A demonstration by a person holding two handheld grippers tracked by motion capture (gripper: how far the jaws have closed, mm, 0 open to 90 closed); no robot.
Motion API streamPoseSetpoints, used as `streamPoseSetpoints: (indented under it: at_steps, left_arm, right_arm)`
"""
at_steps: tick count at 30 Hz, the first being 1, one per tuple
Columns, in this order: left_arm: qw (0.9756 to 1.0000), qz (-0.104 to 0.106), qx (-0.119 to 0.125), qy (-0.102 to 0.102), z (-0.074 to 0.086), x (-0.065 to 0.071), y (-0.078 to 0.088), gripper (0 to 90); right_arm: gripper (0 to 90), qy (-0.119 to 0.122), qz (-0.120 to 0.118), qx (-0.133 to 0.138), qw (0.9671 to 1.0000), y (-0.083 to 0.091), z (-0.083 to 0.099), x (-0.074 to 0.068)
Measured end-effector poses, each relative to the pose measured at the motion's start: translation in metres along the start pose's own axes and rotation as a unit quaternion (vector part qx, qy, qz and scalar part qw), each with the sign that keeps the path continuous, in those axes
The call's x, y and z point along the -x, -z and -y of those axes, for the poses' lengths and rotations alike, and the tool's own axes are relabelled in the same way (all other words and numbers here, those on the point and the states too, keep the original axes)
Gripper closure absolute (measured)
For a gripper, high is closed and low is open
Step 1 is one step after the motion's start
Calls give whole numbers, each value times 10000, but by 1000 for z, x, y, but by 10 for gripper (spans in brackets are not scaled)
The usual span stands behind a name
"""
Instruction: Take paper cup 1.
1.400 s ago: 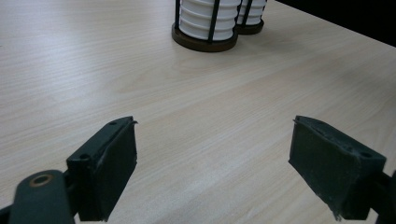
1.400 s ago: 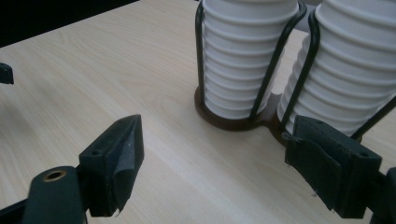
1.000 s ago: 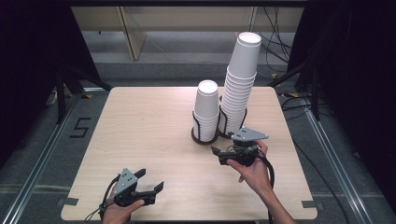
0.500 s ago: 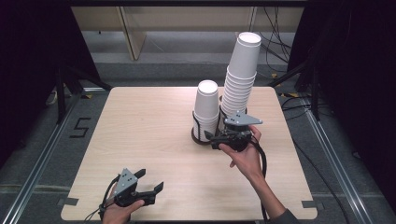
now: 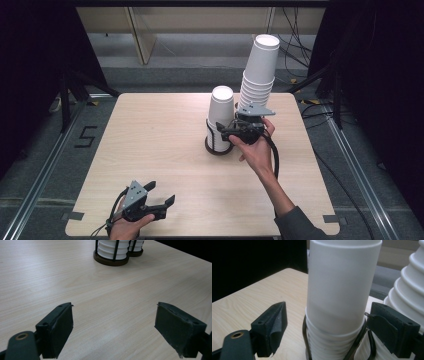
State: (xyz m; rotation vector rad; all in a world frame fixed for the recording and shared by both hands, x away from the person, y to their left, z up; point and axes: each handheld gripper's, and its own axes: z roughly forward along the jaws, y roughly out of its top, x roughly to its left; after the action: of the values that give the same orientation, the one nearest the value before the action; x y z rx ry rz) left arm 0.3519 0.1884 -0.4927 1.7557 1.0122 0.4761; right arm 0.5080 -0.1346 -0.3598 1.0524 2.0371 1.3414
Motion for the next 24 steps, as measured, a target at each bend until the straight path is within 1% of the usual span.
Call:
streamPoseSetpoints:
  at_steps: [2,3,4,6,7,8,9,10,11,12,13,14,15,16,17,18,19,20,21,23,24]
  left_arm:
    - [10000,-12,8,9,0,0,0,146]
    - [10000,-13,11,12,0,0,0,146]
    - [10000,-16,-1,14,0,0,0,146]
    - [10000,-36,-17,24,-1,0,1,146]
    - [10000,-26,-8,16,-1,0,0,146]
    - [10000,-20,0,19,0,0,0,146]
    - [10000,-13,-1,11,0,0,0,146]
    - [10000,-11,-1,14,0,0,0,146]
    - [10000,-23,-8,14,0,0,0,146]
    - [10000,-32,-35,12,0,0,0,146]
    - [10000,-19,-15,24,0,0,0,146]
    - [10000,-8,-10,24,0,0,0,146]
    - [10000,-39,-27,37,0,1,0,146]
    - [10000,-32,-44,10,0,1,0,146]
    - [10000,-51,-77,11,0,1,0,146]
    - [10000,-25,-36,21,0,1,0,146]
    - [10000,-21,-60,8,0,1,0,146]
    - [10000,-17,-54,14,0,1,0,146]
    - [10000,-15,-54,11,0,1,0,146]
    - [10000,-7,-33,10,0,1,0,146]
    - [10000,4,-27,7,0,1,0,146]
  right_arm:
    - [164,-7,3,105,9999,-3,-4,0]
    - [164,-51,26,72,10000,-5,-6,0]
    - [164,25,92,32,9999,-5,-8,1]
    - [161,-3,209,26,9998,-10,-11,-1]
    - [162,83,215,18,9997,-12,-12,0]
    - [162,0,225,-19,9997,-13,-14,0]
    - [159,-53,210,9,9998,-16,-15,-1]
    - [159,-44,282,-33,9996,-17,-17,-1]
    - [158,-82,293,-66,9995,-19,-18,-2]
    - [157,-40,322,-29,9995,-22,-20,-2]
    - [150,31,370,-54,9993,-24,-22,-1]
    - [151,-27,408,-89,9991,-26,-23,-3]
    - [153,51,473,-105,9988,-28,-24,-3]
    - [152,33,515,-116,9986,-30,-26,-4]
    - [152,-43,566,-99,9983,-31,-27,-5]
    - [152,-33,577,-97,9983,-34,-28,-5]
    - [152,-144,642,-99,9978,-35,-29,-7]
    - [153,-66,654,-129,9978,-37,-30,-6]
    - [152,-136,690,-173,9974,-39,-31,-7]
    - [153,-174,686,-111,9974,-42,-32,-6]
    - [153,-230,718,-104,9971,-44,-32,-6]
